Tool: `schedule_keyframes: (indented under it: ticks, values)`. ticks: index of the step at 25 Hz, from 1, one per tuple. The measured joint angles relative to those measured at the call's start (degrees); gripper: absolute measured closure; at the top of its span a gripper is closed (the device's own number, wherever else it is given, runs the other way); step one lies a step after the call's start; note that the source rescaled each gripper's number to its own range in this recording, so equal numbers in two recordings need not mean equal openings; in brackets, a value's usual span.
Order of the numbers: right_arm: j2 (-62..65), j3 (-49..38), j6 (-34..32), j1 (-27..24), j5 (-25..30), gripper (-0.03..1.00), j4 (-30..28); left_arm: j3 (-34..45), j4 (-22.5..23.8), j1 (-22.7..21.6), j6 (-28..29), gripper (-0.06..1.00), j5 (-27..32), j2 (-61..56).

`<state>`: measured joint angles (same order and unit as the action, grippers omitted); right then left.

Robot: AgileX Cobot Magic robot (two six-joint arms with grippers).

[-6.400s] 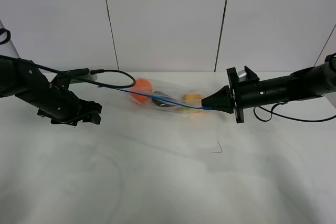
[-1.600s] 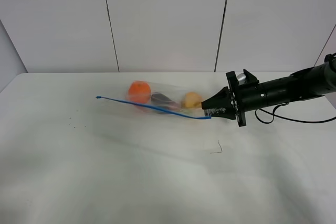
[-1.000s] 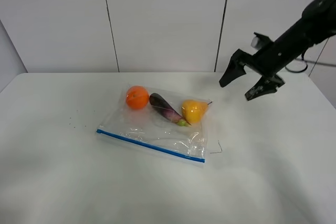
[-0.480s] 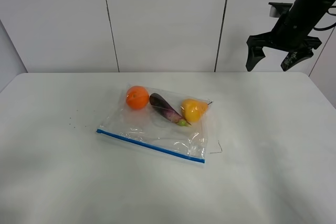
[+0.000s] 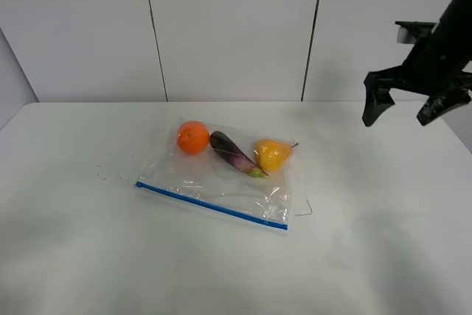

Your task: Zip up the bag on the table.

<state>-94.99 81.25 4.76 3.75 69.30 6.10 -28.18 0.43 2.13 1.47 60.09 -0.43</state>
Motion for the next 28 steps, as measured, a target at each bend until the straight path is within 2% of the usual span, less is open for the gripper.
schedule_keyframes:
  ticks: [6, 11, 14, 21, 28]
  values:
    - [16.2, -20.8, 0.0, 0.0, 0.1, -0.03, 0.0, 0.0, 0.0, 0.0, 0.0, 0.04, 0.0, 0.0]
    - [30.6, -34.5, -0.2, 0.0, 0.0, -0.03, 0.0, 0.0, 0.0, 0.0, 0.0, 0.04, 0.0, 0.0]
    - [39.9, -41.7, -0.3, 0.0, -2.4, -0.03, 0.0, 0.0, 0.0, 0.0, 0.0, 0.04, 0.0, 0.0]
    - [62.7, -52.3, -0.7, 0.0, -9.1, -0.03, 0.0, 0.0, 0.0, 0.0, 0.0, 0.04, 0.0, 0.0]
    - [76.0, -53.0, -1.5, 0.0, -10.4, -0.03, -0.7, 0.0, 0.1, 0.0, 0.0, 0.04, 0.0, 0.0]
